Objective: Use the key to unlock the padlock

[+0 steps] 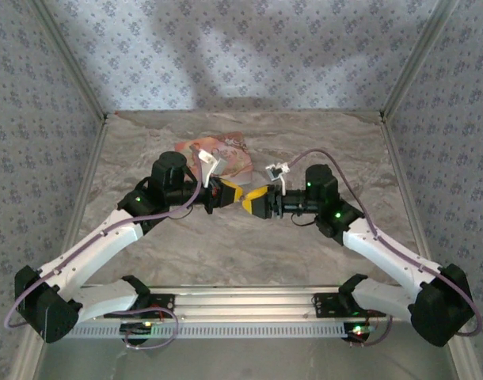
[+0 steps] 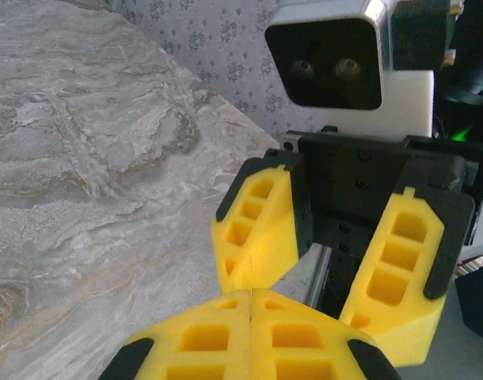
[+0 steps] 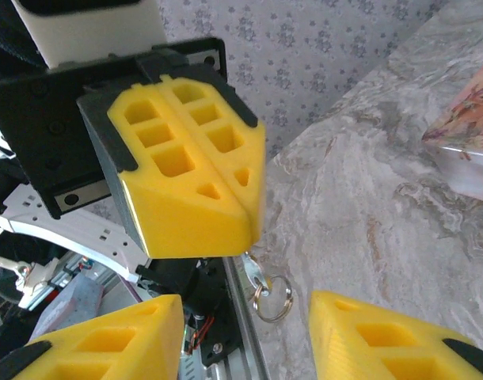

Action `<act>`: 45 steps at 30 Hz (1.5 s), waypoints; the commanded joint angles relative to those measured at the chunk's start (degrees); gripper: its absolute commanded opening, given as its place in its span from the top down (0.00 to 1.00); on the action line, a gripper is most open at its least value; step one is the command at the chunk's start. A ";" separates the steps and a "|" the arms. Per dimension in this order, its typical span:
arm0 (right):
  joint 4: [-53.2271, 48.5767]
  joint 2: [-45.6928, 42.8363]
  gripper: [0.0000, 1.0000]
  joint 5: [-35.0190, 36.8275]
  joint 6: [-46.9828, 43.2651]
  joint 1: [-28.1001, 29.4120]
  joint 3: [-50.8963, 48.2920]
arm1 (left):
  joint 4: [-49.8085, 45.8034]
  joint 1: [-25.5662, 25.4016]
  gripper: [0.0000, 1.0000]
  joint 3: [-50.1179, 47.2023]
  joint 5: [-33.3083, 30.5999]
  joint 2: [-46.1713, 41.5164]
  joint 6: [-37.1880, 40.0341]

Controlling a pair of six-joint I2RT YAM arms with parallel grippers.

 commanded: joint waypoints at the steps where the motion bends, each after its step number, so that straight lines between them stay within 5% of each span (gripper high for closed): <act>1: 2.40 0.66 0.55 -0.46 -0.76 1.18 1.65 | 0.11 0.21 1.00 1.89 1.38 -1.35 0.82; 15: 2.48 1.13 0.71 1.76 -0.30 1.65 1.73 | 0.37 0.17 1.00 1.81 2.44 -1.19 1.05; 28: 2.52 1.18 0.70 2.77 -0.13 1.36 1.95 | 0.03 0.18 1.00 1.71 3.13 -1.02 1.31; 45: -0.30 0.37 1.00 2.90 -0.97 1.50 1.99 | 0.22 0.14 1.00 1.86 2.95 0.11 1.12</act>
